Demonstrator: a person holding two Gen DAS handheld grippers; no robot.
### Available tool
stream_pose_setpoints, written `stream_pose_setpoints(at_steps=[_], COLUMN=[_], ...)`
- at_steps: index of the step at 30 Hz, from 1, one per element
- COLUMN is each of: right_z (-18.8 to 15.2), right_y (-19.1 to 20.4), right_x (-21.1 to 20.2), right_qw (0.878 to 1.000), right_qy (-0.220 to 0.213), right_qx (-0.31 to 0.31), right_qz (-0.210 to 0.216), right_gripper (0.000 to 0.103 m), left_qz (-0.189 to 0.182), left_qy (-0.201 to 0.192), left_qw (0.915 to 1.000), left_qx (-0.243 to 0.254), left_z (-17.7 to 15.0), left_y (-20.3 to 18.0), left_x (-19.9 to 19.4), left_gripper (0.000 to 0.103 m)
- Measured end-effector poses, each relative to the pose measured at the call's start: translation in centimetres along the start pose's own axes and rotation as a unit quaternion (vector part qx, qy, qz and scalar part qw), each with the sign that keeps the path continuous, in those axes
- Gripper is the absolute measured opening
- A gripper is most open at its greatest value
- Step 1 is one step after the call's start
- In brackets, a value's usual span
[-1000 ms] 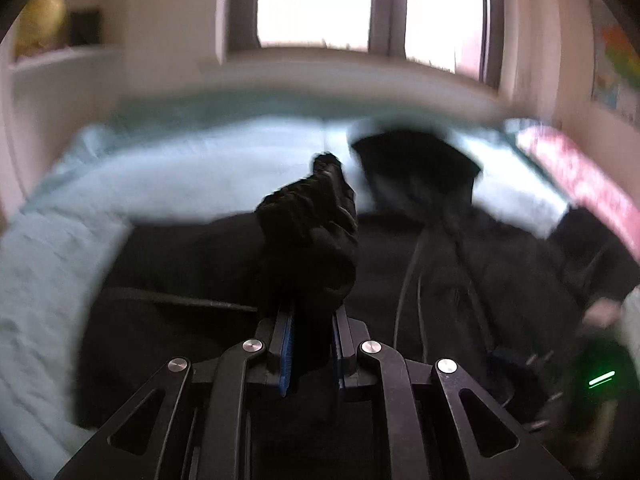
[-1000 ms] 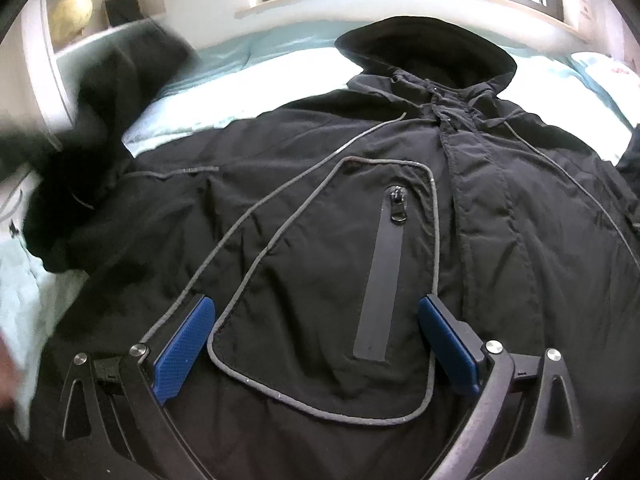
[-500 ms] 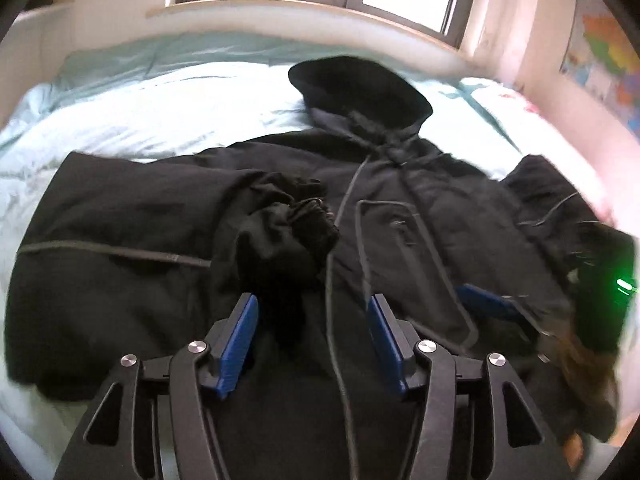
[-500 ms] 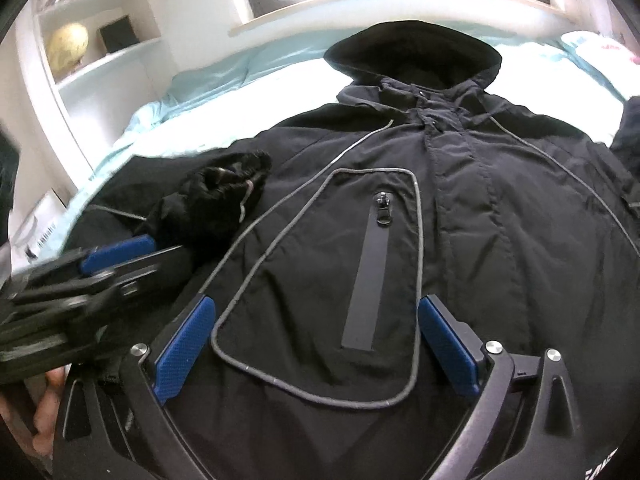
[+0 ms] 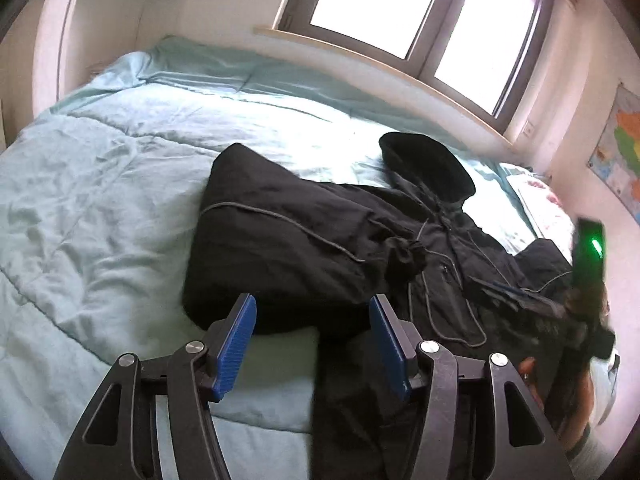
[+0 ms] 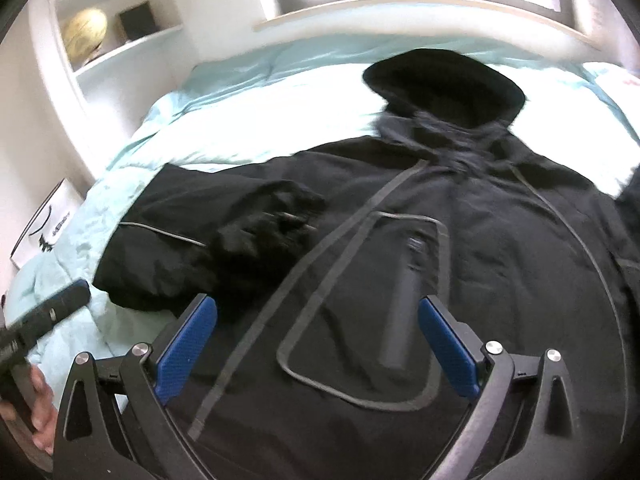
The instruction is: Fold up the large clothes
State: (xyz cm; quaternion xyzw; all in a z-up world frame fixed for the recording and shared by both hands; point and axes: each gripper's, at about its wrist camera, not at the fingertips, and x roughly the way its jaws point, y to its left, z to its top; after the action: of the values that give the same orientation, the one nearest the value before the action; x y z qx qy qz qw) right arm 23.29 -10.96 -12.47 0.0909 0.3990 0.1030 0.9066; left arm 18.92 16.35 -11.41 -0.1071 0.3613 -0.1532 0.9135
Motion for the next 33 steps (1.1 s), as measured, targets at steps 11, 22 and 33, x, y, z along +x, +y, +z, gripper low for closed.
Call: stream_pose_setpoints(at_steps=[11,22,33], right_z=[3.9,5.8,4.1], right_y=[0.9,-1.6,-20.3], right_x=[10.5,-3.4,-11.7], right_qw=[0.986,0.999,0.987], right_qy=[0.107,-0.045,-0.075], right_qx=[0.09,-0.009,0.074], right_qz=[0.087,-0.016,-0.119], right_gripper=[0.035,0.033,0.033], left_qz=[0.021,0.036,-0.013], left_qy=[0.022,-0.012,0.075], left_qw=[0.9988,0.996,0.9935], left_qx=[0.039,0.081,0.085], left_z=[-0.6,4.3,4.0], left_y=[-1.0,-7.9,-14.9], left_x=[0.3,-0.1,8.7], left_gripper=[0.06,0.06,0.06])
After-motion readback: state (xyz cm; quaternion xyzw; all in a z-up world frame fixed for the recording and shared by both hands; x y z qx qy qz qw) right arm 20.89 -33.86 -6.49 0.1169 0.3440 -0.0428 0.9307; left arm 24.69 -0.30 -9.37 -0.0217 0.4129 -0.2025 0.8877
